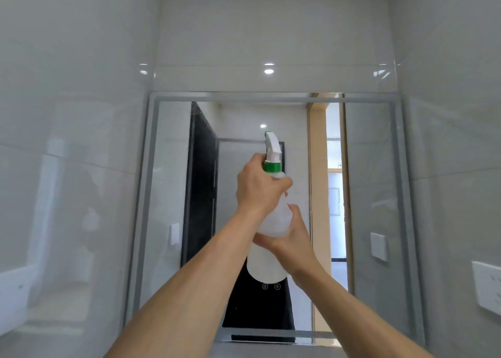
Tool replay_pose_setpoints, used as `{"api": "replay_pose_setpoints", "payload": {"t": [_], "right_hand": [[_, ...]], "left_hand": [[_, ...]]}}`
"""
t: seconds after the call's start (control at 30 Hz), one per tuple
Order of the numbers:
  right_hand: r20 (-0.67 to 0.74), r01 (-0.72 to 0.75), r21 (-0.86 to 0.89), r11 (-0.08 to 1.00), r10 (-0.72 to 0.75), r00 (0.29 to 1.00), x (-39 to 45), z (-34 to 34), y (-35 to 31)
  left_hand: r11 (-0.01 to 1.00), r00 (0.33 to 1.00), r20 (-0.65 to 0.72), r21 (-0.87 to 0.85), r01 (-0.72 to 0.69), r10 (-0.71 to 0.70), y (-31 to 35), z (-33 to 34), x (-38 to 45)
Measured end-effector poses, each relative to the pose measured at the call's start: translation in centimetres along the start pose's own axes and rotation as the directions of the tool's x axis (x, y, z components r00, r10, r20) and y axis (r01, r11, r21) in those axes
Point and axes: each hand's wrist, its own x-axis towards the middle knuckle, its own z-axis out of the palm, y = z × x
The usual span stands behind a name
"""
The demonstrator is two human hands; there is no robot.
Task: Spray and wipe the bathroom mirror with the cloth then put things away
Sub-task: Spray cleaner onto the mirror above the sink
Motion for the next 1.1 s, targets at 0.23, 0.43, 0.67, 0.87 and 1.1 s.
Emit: {"api": "replay_pose_setpoints", "payload": {"t": [0.23, 0.43, 0.67, 0.87, 1.1], "right_hand": [[-0.083, -0.018, -0.073, 0.997, 0.012, 0.996, -0.5, -3.0, 0.2], [-0.156, -0.042, -0.078, 0.996, 0.030, 0.987, -0.9, -6.4, 0.1], [-0.222, -0.071, -0.172, 0.983, 0.031, 0.975, -1.9, -10.1, 0.2], [-0.290, -0.112, -0.250, 0.962, 0.036, 0.956, -2.9, -13.2, 0.2], [-0.374, -0.148, -0.269, 0.952, 0.038, 0.927, -3.7, -16.8, -0.4]], "left_hand": [[0.997, 0.992, 0.120, -0.075, -0.026, 0.035, 0.7, 2.9, -0.2], [0.988, 0.983, 0.174, -0.148, -0.037, 0.063, 2.2, 5.4, -1.1], [0.975, 0.984, 0.154, -0.213, -0.055, 0.090, 3.9, 9.0, -2.4], [0.980, 0.980, 0.187, -0.198, -0.037, 0.075, 5.5, 11.3, -3.5], [0.945, 0.945, 0.308, -0.327, -0.001, 0.108, 8.5, 14.3, -4.5]]}}
